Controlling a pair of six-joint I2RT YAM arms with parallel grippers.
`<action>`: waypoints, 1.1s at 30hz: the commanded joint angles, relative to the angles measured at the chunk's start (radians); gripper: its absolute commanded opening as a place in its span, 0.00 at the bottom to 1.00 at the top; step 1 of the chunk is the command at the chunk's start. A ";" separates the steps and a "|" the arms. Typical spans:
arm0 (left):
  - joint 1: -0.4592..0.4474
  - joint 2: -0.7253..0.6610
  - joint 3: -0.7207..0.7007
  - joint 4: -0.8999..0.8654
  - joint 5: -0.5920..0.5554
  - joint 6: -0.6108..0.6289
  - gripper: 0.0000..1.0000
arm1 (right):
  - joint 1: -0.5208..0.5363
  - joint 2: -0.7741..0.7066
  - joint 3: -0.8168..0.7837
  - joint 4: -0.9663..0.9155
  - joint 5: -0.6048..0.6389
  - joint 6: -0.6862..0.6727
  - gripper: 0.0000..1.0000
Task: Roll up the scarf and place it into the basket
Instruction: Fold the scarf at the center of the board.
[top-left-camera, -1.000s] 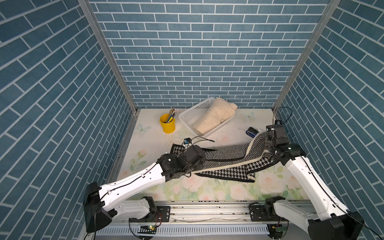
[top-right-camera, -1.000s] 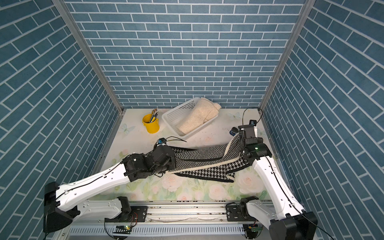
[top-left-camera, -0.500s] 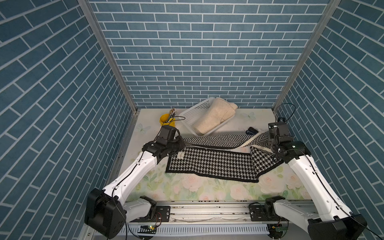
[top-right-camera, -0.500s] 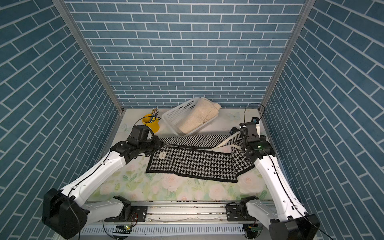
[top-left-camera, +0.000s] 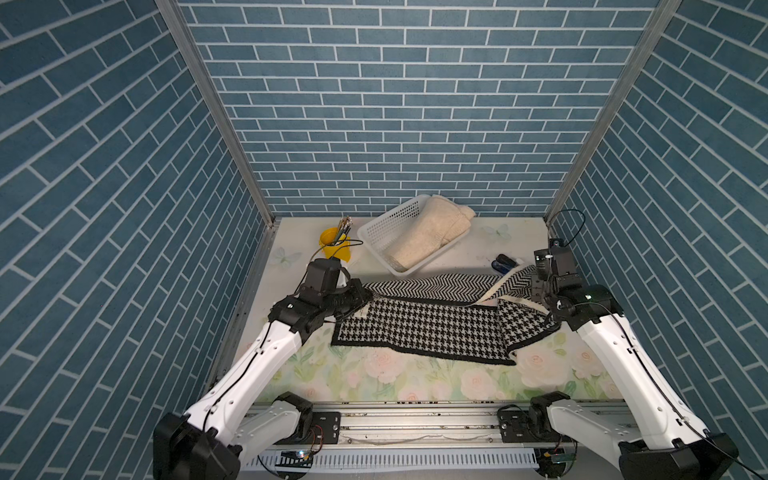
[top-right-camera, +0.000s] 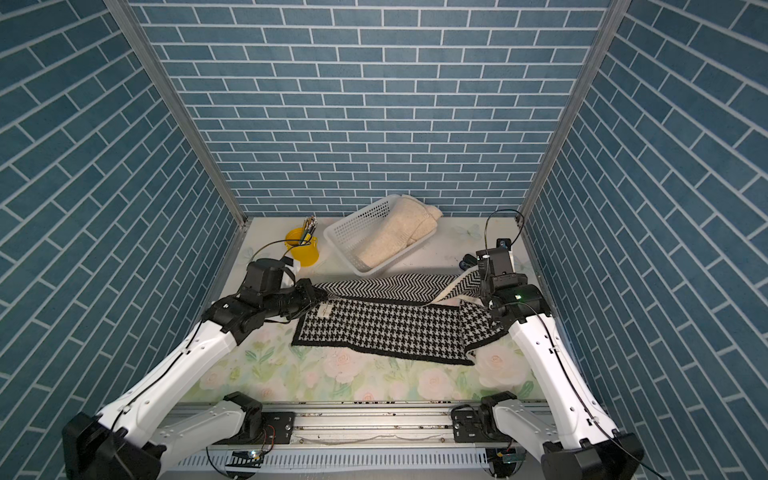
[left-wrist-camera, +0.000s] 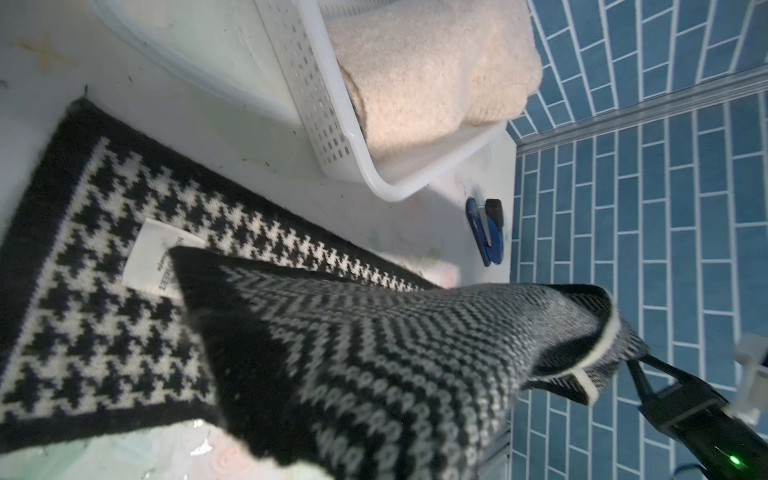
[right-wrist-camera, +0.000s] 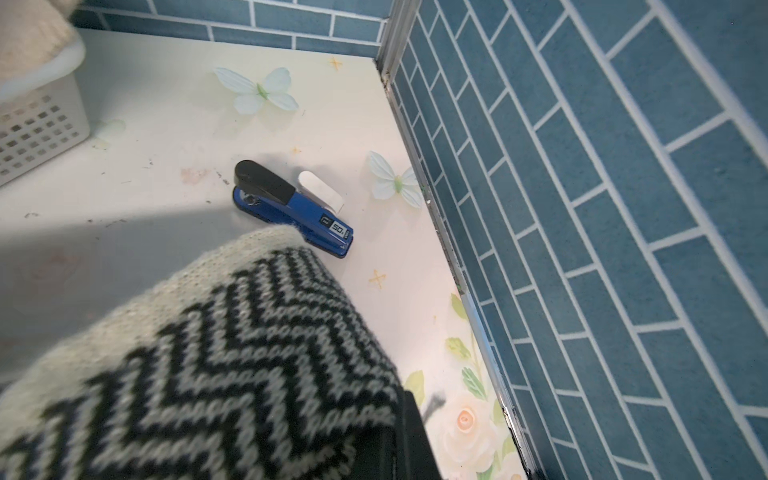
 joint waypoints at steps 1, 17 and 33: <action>0.007 -0.040 -0.047 -0.001 0.033 -0.088 0.00 | 0.020 0.000 -0.021 -0.031 -0.014 -0.020 0.00; 0.316 0.596 0.068 0.220 0.119 0.013 0.93 | 0.035 0.330 -0.036 0.040 -0.099 -0.019 0.32; 0.278 0.296 0.032 -0.062 -0.041 0.230 0.95 | 0.249 0.499 0.129 0.127 -0.261 -0.127 0.55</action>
